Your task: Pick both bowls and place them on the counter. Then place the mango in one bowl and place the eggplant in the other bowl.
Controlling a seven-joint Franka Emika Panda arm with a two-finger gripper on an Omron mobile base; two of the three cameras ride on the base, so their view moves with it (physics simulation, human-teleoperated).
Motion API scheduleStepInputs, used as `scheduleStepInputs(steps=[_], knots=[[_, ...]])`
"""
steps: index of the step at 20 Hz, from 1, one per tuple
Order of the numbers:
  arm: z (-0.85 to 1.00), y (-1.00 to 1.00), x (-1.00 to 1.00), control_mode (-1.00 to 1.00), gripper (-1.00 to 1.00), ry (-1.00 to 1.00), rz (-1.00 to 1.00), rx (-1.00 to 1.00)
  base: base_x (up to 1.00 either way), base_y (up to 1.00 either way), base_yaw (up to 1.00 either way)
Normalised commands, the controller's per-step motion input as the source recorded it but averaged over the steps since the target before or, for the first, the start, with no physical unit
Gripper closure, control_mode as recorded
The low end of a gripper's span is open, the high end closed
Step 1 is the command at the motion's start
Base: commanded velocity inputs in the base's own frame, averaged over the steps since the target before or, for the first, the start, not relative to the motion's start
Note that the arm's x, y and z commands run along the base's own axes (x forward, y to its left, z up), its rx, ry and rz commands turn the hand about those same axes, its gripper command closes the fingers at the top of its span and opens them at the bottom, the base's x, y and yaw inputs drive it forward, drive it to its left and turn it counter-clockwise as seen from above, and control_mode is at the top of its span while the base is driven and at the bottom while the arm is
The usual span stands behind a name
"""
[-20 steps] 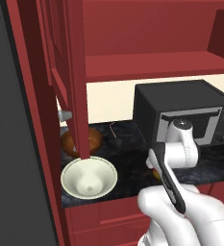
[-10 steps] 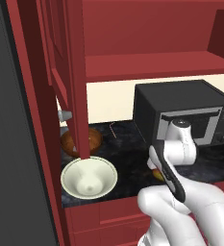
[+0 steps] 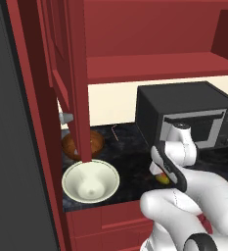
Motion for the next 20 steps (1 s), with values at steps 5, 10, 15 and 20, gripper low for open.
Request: scheduleStepInputs(steps=[5, 10, 15, 20], knots=[[-0.35, 0.15, 0.03, -1.0, -1.0, 0.04, 0.02, 0.04, 0.0, 0.0, 0.0], [-0.31, 0.15, 0.04, -1.0, -1.0, 0.01, 0.01, 0.01, 0.0, 0.0, 0.0], [-0.31, 0.03, 0.09, -1.0, -1.0, 0.02, 0.02, 0.0, 0.0, 0.0, 0.0], [-0.18, -0.01, -0.08, -1.0, -1.0, 0.01, 0.03, 0.0, 0.0, 0.0, 0.0]])
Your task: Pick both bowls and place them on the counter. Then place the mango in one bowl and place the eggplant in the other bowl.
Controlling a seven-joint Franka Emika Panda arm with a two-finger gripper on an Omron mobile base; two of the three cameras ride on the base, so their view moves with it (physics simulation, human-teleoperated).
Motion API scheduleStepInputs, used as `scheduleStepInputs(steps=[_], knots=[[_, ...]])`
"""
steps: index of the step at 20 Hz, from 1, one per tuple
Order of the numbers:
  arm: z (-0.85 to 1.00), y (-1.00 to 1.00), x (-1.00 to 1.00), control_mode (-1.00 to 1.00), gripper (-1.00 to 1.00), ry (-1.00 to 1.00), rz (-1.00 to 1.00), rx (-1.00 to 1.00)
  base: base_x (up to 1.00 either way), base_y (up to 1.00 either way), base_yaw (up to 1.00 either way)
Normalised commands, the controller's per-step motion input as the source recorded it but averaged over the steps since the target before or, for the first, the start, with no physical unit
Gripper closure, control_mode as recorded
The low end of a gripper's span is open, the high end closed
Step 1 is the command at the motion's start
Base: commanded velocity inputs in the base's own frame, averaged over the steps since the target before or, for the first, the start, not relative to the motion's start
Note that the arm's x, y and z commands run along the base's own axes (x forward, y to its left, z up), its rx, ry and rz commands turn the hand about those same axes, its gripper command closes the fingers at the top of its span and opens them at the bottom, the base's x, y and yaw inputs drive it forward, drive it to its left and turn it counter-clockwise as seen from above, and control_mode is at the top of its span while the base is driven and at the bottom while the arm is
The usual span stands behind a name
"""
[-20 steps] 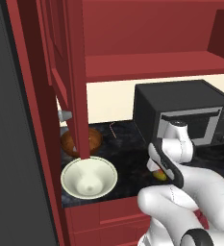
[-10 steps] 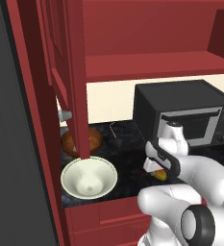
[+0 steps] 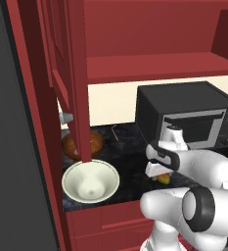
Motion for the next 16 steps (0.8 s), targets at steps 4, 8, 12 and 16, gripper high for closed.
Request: scheduleStepInputs(steps=[4, 8, 12, 16], knots=[[-0.12, 0.0, 0.0, -1.0, 1.0, 0.0, 0.03, 0.0, 0.0, 0.0, 0.0], [-0.05, 0.0, -0.06, -1.0, 1.0, 0.0, 0.02, 0.0, 0.0, 0.0, 0.0], [0.18, 0.02, -0.24, -1.0, 1.0, 0.0, 0.0, 0.0, 0.0, 0.0, 0.0], [0.57, 0.17, -0.18, -1.0, 1.0, -0.02, 0.0, 0.0, 0.0, 0.0, 0.0]])
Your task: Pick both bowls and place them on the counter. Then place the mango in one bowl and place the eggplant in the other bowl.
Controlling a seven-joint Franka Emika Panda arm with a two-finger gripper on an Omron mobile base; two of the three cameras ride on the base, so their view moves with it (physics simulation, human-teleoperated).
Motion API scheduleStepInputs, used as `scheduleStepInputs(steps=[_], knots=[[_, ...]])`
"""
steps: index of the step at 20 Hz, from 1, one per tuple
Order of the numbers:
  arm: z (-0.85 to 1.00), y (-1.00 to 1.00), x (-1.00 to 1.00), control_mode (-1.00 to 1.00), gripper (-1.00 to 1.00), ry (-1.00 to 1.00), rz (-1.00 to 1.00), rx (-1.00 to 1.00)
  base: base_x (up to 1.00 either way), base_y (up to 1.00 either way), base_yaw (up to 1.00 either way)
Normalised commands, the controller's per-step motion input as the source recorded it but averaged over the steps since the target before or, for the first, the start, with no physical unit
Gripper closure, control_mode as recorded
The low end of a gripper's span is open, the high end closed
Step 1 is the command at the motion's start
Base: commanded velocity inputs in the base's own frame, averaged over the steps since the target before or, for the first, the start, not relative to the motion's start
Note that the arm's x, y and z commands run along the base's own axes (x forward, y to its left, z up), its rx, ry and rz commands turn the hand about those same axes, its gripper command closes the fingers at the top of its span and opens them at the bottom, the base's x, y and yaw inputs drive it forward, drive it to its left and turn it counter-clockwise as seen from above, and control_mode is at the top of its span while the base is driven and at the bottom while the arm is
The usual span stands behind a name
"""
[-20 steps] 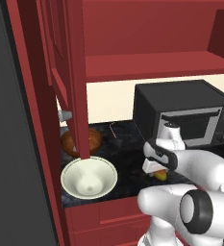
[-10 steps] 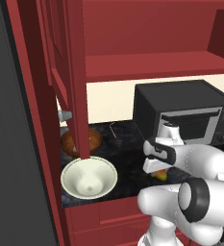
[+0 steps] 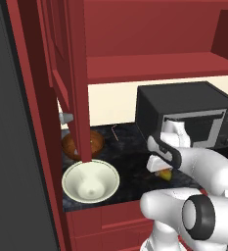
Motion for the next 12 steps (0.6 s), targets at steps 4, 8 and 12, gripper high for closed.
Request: scheduleStepInputs(steps=[4, 8, 12], knots=[[0.61, 0.18, -0.12, -1.0, 1.0, 0.0, 0.0, 0.0, 0.0, 0.0, 0.0], [0.48, 0.32, -0.15, -1.0, 1.0, 0.0, 0.0, 0.0, 0.0, 0.0, 0.0], [0.38, 0.39, -0.12, -1.0, 1.0, 0.0, 0.0, 0.01, 0.0, 0.0, 0.0]])
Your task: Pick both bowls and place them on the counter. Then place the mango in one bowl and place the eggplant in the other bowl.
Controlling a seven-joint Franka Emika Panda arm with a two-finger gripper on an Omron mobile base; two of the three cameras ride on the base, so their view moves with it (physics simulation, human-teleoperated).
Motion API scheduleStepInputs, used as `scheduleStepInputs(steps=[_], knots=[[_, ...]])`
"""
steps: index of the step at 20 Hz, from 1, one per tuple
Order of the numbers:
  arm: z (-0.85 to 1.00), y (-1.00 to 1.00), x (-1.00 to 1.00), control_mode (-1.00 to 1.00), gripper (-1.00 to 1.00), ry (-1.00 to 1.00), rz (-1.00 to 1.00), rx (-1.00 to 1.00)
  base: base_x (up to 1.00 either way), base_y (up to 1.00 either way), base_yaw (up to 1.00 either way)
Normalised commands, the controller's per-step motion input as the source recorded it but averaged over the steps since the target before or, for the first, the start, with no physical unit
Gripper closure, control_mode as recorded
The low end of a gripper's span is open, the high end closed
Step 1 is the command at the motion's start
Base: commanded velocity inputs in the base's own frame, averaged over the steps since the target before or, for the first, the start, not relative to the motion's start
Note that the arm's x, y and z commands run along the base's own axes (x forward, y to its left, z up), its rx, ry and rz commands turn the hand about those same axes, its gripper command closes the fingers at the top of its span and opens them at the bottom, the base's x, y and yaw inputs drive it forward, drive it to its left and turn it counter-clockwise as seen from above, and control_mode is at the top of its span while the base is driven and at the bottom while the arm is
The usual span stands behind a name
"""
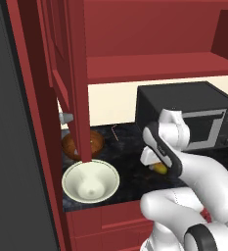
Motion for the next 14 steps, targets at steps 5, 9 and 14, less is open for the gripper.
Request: scheduleStepInputs(steps=[5, 9, 14], knots=[[0.26, 0.51, -0.03, -1.0, 1.0, 0.0, 0.0, 0.02, 0.0, 0.0, 0.0], [0.25, 0.56, 0.0, -1.0, 1.0, -0.01, 0.0, 0.01, 0.0, 0.0, 0.0], [0.28, 0.48, 0.1, -1.0, 1.0, -0.01, 0.0, 0.0, 0.0, 0.0, 0.0]])
